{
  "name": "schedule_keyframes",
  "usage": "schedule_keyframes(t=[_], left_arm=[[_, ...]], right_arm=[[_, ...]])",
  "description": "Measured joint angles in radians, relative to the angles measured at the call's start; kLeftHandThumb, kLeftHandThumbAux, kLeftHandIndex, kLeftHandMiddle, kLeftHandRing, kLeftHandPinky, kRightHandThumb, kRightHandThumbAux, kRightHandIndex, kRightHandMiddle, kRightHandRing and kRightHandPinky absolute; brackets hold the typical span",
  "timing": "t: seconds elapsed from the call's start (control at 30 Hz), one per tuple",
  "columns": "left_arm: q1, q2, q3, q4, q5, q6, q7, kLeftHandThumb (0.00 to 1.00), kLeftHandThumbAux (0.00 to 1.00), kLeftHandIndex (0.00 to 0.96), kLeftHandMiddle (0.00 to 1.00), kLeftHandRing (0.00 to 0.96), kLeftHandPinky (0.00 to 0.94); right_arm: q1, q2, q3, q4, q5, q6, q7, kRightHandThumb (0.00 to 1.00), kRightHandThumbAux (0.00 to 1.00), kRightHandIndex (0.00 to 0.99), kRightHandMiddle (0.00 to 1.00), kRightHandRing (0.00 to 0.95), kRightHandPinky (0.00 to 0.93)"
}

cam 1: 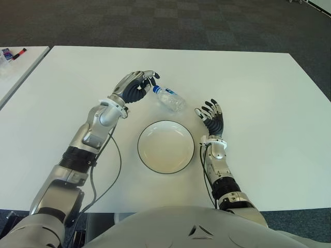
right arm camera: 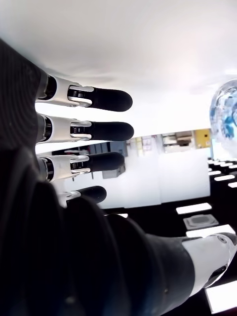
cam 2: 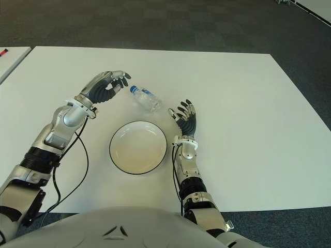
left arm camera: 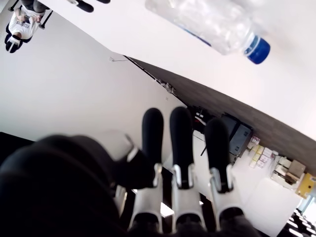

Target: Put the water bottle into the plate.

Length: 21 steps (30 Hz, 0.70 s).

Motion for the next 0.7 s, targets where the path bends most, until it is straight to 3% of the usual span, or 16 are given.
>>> schedule_keyframes(t=[0.33,0.7], left_arm=[[0.005,-0.020,0.000,-0.018,0.011,0.033,0.000,0.861,0.656,0.419,0.598,0.750,0.742],[0.021,-0.031,-0.002,-0.013,0.021,0.029,0.001,0.858,0.659,0.410,0.572,0.749,0.735]], right_arm=[[-0.005,0.000,-0.001,0.003,-0.008,0.000,-0.007,0.600,0.770,0.134,0.240,0.268,0.319],[-0.011,0.000,-0.005,0.014,-0.015,0.000,-0.010,0.595,0.761,0.142,0.244,0.275,0.331]])
